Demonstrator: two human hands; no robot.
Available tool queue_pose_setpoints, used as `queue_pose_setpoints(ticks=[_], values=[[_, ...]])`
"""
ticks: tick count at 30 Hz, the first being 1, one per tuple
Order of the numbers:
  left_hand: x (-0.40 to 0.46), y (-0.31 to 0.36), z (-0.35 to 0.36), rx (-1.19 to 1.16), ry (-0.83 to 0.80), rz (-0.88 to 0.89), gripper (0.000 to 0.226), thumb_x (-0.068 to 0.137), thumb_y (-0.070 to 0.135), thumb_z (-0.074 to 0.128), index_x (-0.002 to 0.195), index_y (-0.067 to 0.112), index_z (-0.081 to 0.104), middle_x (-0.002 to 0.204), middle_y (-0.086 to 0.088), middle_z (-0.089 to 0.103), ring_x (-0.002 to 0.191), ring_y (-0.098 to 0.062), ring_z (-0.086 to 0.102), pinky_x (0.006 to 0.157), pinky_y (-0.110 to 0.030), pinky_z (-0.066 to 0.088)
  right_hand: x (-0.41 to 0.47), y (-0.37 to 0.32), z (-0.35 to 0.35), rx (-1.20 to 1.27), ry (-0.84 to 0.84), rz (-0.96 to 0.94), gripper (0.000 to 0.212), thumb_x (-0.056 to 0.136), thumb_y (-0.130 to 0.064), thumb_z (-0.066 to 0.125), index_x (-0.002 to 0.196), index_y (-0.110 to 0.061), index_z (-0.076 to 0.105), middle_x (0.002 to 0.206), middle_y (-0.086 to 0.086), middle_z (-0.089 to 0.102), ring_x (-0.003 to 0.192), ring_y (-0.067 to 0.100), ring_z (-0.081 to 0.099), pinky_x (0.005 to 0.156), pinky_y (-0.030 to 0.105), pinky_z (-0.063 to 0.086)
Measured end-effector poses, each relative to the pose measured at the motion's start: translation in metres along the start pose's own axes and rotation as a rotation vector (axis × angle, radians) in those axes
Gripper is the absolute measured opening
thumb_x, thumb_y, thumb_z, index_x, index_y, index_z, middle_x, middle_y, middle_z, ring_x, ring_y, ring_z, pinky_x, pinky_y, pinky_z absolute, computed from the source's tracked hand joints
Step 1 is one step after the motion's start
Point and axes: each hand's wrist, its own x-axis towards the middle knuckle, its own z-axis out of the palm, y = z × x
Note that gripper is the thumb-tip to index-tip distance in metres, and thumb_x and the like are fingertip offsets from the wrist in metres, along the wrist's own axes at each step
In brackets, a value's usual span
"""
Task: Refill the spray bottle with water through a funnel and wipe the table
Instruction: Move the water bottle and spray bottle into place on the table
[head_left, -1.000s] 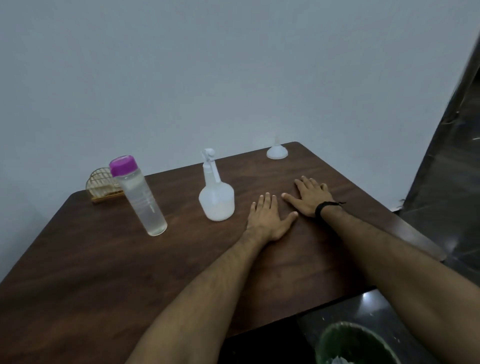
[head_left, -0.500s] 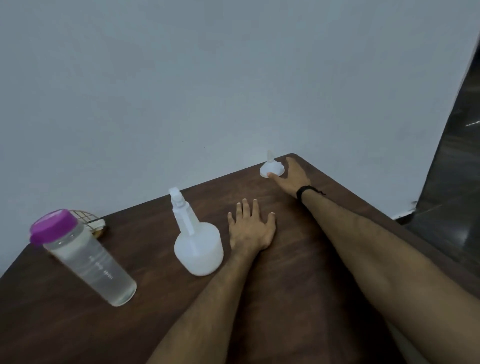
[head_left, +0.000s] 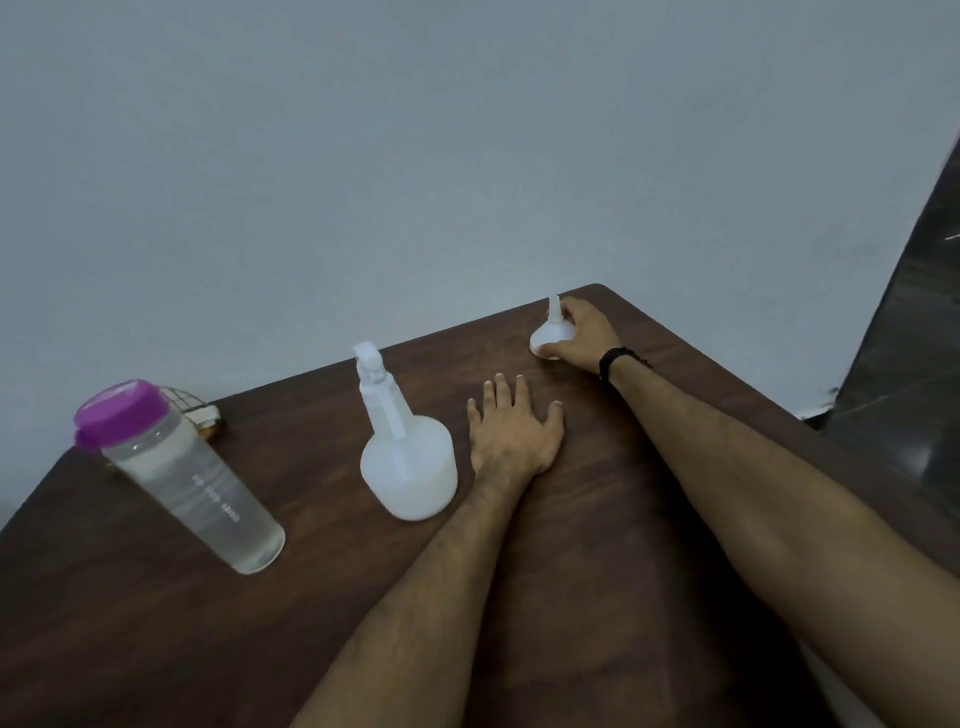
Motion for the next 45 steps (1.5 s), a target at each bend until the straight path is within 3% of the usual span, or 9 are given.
queue_pose_setpoints(ticks=[13,20,23,25,27,33,38,41,45], values=[[-0.105,-0.035,-0.008,-0.031,0.001,0.222,0.073,0.101,0.058,0.028,0.159,0.015,0.019,0.167,-0.007,0.014,0.155,-0.021,0.009,0.125,-0.038,0.009,-0.131,-0.035,-0.007,0.095,-0.069,-0.063,0.027,0.075,-0.032,0.083,0.093,-0.022,0.066,0.093,-0.008,0.068,0.088,0.012,0.063,0.076,0.024,0.05],[-0.168,-0.074,-0.026,-0.135,0.062,0.306,0.056,0.1,0.047,0.046,0.15,0.022,0.044,0.16,0.003,0.036,0.148,-0.012,0.03,0.115,-0.035,0.031,-0.172,-0.049,0.002,0.089,-0.06,-0.087,0.034,0.072,-0.038,0.084,0.096,-0.023,0.066,0.1,-0.004,0.068,0.093,0.015,0.063,0.076,0.025,0.049],[-0.182,-0.095,-0.035,-0.168,0.137,0.305,0.042,0.097,0.041,0.054,0.134,0.023,0.061,0.143,0.005,0.057,0.133,-0.012,0.051,0.105,-0.032,0.043,-0.187,-0.059,0.004,-0.063,0.245,-0.252,0.043,0.074,-0.047,0.08,0.103,-0.02,0.063,0.107,-0.004,0.062,0.107,0.016,0.053,0.09,0.029,0.044],[-0.188,-0.114,-0.04,-0.196,0.218,0.283,0.028,0.093,0.036,0.059,0.115,0.024,0.071,0.118,0.007,0.07,0.109,-0.012,0.062,0.094,-0.032,0.051,-0.201,-0.071,0.008,-0.168,0.5,-0.377,0.037,0.078,-0.047,0.076,0.097,-0.019,0.063,0.1,-0.004,0.062,0.102,0.017,0.052,0.088,0.028,0.041],[-0.19,-0.134,-0.042,-0.206,0.295,0.214,0.021,0.09,0.035,0.062,0.103,0.023,0.072,0.102,0.008,0.07,0.094,-0.011,0.061,0.084,-0.035,0.053,-0.219,-0.088,0.019,-0.178,0.561,-0.483,0.03,0.081,-0.044,0.073,0.09,-0.018,0.063,0.093,-0.003,0.063,0.092,0.017,0.052,0.083,0.028,0.041],[-0.204,-0.183,-0.063,-0.404,0.777,-0.168,0.013,0.086,0.03,0.071,0.087,0.021,0.062,0.083,0.006,0.06,0.079,-0.011,0.055,0.073,-0.036,0.052,-0.263,-0.153,0.087,0.028,0.286,-0.654,0.02,0.088,-0.033,0.069,0.083,-0.016,0.061,0.082,-0.004,0.06,0.076,0.009,0.051,0.066,0.024,0.044],[-0.199,-0.212,-0.088,-0.638,0.952,-0.342,0.039,0.079,0.044,0.074,0.104,0.021,0.054,0.102,0.003,0.058,0.094,-0.014,0.054,0.081,-0.041,0.053,-0.264,-0.194,0.136,-0.009,-0.087,-0.673,0.039,0.088,-0.042,0.067,0.118,-0.019,0.056,0.114,-0.004,0.059,0.1,0.009,0.056,0.082,0.033,0.055],[-0.183,-0.228,-0.11,-0.809,0.953,-0.278,0.061,0.074,0.053,0.074,0.117,0.017,0.052,0.111,-0.001,0.059,0.099,-0.016,0.058,0.087,-0.04,0.055,-0.251,-0.207,0.161,0.064,-0.198,-0.496,0.069,0.083,-0.049,0.071,0.139,-0.021,0.041,0.138,-0.001,0.048,0.121,0.012,0.05,0.1,0.036,0.05],[-0.159,-0.23,-0.149,-0.952,0.845,-0.064,0.065,0.087,0.036,0.074,0.14,0.018,0.04,0.123,0.001,0.054,0.107,-0.01,0.059,0.086,-0.021,0.053,-0.24,-0.235,0.194,0.353,-0.324,-0.274,0.098,0.072,-0.059,0.077,0.148,-0.029,0.024,0.152,-0.004,0.038,0.134,0.013,0.042,0.108,0.036,0.042]])
